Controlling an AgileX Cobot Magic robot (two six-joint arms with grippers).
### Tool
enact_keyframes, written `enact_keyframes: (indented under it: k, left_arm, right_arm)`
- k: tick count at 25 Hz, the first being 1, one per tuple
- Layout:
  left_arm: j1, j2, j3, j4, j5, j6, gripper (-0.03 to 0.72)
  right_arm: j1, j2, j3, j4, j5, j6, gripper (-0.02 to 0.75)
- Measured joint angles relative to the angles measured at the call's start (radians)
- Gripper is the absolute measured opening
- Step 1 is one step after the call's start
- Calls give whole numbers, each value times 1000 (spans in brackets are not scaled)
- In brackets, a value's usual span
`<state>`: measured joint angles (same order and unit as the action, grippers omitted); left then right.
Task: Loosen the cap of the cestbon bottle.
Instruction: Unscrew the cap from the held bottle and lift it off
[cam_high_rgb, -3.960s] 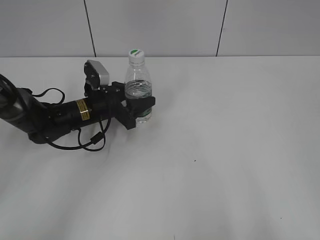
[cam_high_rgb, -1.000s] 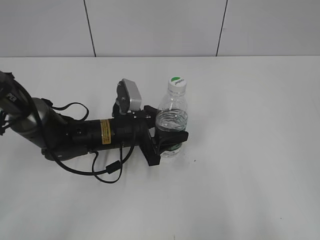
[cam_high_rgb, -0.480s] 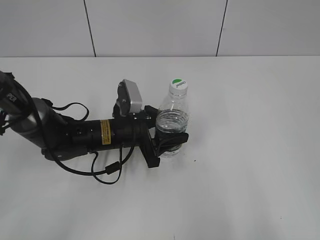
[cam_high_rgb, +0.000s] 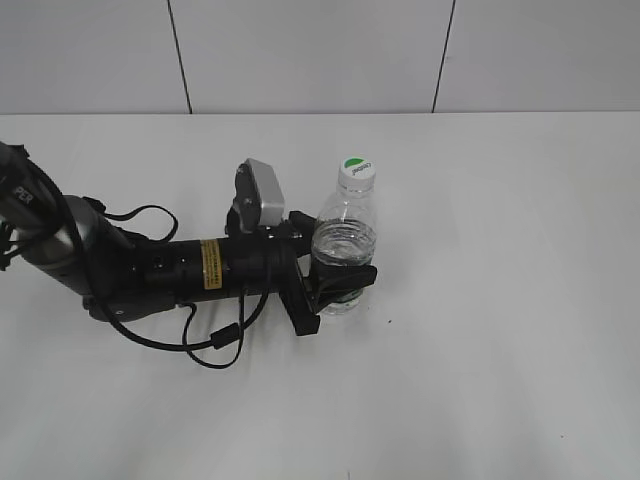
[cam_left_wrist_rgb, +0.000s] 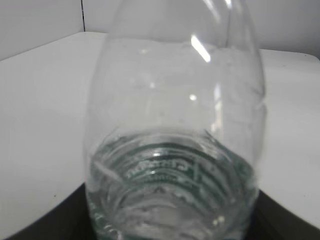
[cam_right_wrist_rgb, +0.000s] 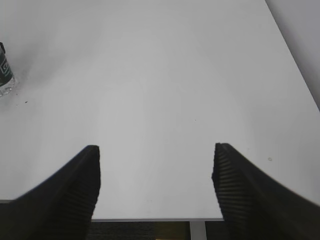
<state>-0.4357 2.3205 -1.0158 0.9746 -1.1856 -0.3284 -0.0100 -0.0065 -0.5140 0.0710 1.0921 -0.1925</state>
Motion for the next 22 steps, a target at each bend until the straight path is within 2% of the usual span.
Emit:
enact_keyframes:
  k: [22]
  left_arm:
    - [0,0,0,0,0,1,402]
  right_arm:
    - [0,0,0,0,0,0,536]
